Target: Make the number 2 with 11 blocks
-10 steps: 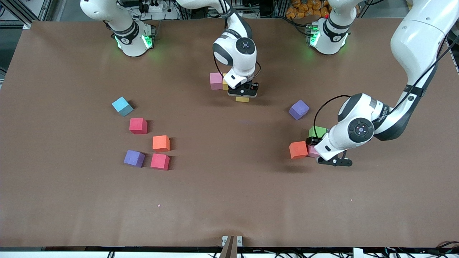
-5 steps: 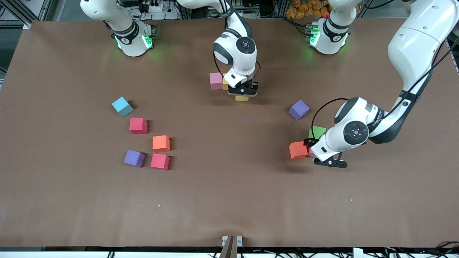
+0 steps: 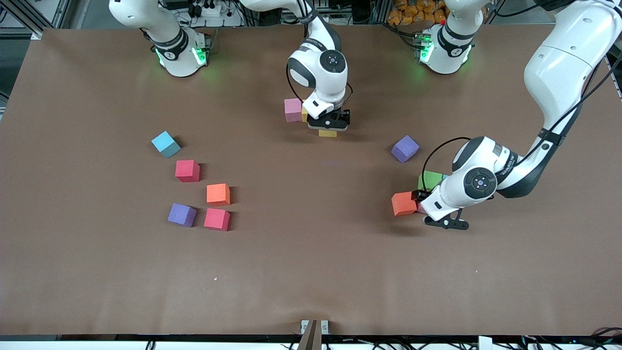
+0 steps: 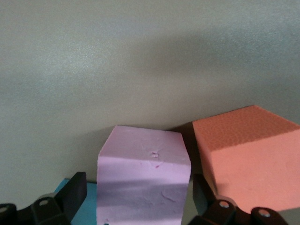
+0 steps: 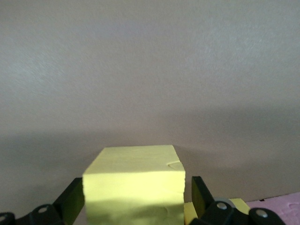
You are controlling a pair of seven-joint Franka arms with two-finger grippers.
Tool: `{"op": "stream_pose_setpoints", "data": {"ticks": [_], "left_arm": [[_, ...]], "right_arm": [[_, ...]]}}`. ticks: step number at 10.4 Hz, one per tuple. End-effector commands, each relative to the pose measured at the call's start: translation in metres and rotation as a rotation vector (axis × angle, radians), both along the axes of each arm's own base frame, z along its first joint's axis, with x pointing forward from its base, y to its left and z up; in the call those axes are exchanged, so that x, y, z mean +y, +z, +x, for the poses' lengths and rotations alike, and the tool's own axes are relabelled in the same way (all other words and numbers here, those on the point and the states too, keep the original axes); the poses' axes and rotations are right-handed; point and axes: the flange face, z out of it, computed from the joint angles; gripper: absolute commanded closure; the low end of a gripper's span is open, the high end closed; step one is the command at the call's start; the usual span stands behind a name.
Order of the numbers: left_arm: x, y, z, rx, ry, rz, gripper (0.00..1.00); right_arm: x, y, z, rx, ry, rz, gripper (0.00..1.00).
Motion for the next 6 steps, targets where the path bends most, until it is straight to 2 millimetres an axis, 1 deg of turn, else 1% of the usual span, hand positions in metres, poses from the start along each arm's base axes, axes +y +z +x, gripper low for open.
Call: {"op": "stream_pose_setpoints", "data": {"ticks": [1, 2, 3, 4, 5, 6], "left_arm": [[0.0, -0.003, 0.003, -0.018, -0.01, 0.008, 0.36], [0.0, -0.003, 0.004, -0.02, -0.004, 0.01, 0.56], [0.001, 0.0, 0.004, -0.019, 0.008, 0.007, 0.69], [0.004, 0.005, 0.005, -0.024, 0.019, 0.006, 0.72], [0.004, 0.015, 0.007, -0.039, 0.033, 0.014, 0.76], [0.0, 0.027, 0.006, -0.052, 0.039, 0.022, 0.76]], "right_arm": [[-0.011, 0.046, 0.015, 0.011, -0.036, 0.006, 0.0], [-0.019, 0.06, 0.023, 0.024, -0.044, -0.006, 0.0], [-0.026, 0.074, 0.033, 0.023, -0.046, -0.002, 0.0], [-0.034, 0.082, 0.041, 0.025, -0.045, -0.005, 0.0], [-0.051, 0.097, 0.062, 0.023, -0.069, -0.015, 0.0], [-0.071, 0.112, 0.083, 0.022, -0.087, -0.026, 0.0]]}}
